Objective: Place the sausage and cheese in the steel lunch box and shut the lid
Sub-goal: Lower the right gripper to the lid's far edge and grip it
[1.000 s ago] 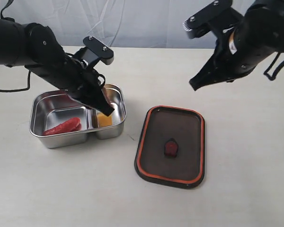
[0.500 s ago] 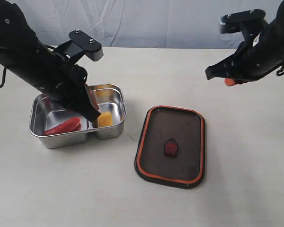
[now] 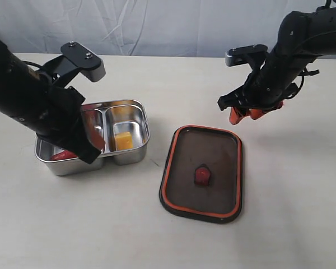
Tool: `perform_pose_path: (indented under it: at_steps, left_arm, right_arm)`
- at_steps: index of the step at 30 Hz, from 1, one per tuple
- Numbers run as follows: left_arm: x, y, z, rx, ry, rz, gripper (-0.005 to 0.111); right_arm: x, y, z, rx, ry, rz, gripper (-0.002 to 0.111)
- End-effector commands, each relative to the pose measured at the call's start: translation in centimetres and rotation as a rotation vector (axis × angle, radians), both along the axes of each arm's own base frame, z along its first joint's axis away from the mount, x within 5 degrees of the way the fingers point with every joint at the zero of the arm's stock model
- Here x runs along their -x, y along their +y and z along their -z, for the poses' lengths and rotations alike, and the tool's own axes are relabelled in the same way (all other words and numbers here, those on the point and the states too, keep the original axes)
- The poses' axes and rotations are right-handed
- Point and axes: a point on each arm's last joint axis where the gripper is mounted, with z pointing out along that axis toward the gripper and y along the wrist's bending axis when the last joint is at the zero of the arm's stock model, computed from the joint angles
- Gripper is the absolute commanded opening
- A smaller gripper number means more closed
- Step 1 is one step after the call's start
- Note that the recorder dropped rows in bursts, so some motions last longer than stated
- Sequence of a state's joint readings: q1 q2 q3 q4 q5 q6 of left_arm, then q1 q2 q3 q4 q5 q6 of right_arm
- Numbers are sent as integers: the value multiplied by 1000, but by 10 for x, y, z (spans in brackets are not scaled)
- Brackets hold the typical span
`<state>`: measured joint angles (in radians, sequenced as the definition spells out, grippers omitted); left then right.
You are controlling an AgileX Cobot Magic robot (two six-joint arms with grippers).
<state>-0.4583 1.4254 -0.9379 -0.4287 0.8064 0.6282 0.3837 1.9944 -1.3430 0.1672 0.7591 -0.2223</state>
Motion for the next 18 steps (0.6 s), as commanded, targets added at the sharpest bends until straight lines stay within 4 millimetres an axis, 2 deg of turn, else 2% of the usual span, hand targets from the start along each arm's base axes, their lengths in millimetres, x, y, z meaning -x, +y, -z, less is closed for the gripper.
perform_pose_path:
  at_steps: [1,8,12,14,18]
  left_arm:
    - [5,3,4,-10,15,-17,0]
    - [2,7,6,-55,-13,-40,0]
    - [1,7,5,-50,-26,-44,0]
    - [1,7,5,-50,-26,-44,0]
    - [1,7,5,-50,-26,-44,0]
  right_arm:
    - [-6,0,12,14,36,-10,51]
    - [-2,3,35,23,133,-25,50]
    - [-3,3,42,23,142,-20,49]
    - [-3,3,44,23,141,-19,43]
    - [-6,4,45,18,118,-15,14]
